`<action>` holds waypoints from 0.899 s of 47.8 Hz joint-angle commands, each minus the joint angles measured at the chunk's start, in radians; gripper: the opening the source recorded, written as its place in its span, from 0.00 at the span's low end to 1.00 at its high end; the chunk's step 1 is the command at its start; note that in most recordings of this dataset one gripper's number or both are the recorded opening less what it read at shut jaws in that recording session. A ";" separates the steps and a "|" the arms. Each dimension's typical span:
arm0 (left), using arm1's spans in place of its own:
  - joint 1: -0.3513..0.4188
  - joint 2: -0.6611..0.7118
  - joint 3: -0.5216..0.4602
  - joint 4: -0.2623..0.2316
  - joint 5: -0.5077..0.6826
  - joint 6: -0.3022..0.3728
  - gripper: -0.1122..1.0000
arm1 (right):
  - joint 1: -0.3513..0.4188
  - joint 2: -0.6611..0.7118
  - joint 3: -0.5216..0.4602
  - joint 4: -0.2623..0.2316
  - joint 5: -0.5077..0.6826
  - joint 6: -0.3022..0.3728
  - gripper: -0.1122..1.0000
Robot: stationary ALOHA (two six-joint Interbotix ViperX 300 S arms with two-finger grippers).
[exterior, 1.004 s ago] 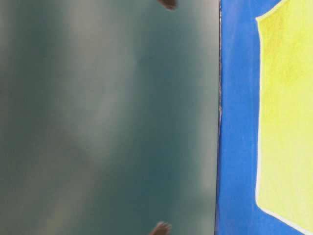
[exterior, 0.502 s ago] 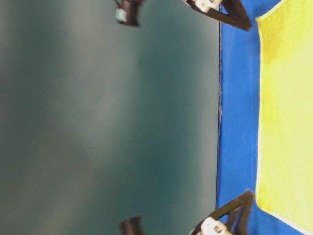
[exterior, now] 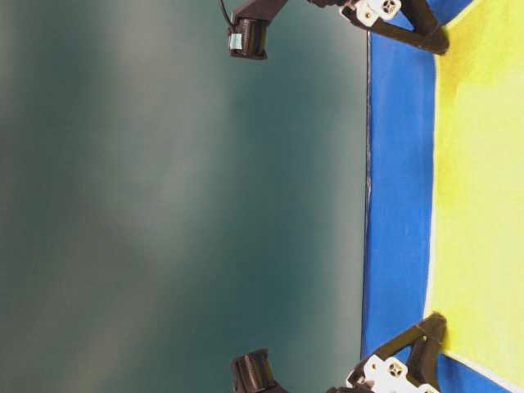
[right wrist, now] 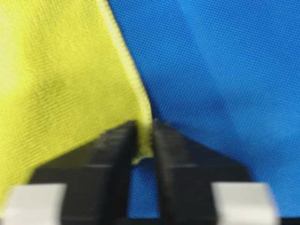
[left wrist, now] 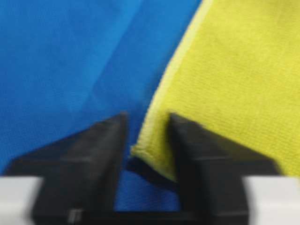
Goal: Fold the yellow towel.
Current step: 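Move both grippers to the towel's top corners and pinch them, then lift the top corners and fold them down toward the bottom edge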
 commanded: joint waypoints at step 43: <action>-0.074 -0.224 -0.061 0.008 0.225 0.135 0.11 | 0.034 -0.224 0.003 0.021 0.163 0.026 0.13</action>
